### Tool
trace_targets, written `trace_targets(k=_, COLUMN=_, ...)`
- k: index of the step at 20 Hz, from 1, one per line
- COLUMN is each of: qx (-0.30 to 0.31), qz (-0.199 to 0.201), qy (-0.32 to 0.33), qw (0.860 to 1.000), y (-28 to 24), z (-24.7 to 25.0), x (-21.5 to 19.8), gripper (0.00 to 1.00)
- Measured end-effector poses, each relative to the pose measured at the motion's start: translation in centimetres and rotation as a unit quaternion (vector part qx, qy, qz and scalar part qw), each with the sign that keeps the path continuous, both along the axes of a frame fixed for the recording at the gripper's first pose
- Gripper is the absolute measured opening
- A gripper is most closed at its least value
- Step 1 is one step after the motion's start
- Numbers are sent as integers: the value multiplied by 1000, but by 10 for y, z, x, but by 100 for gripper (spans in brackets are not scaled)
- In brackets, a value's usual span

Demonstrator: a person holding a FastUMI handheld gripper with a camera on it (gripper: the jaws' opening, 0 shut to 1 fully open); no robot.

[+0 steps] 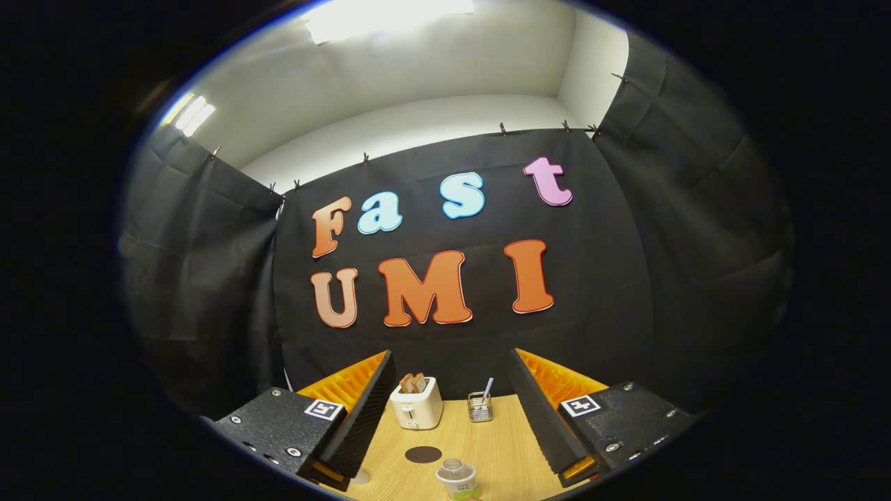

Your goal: Take the bottle from table, then pour the juice into the cup, finally place the bottle on the coaster

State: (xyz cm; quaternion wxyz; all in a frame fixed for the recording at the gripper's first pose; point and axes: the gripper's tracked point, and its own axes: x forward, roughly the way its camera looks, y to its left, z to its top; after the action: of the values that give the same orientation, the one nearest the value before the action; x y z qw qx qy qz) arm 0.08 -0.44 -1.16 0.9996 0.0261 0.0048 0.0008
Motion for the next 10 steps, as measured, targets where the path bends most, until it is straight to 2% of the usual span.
trace_targets(k=10, qx=2, qz=10, qy=13, qw=1000, y=10, z=-14, x=4, gripper=98)
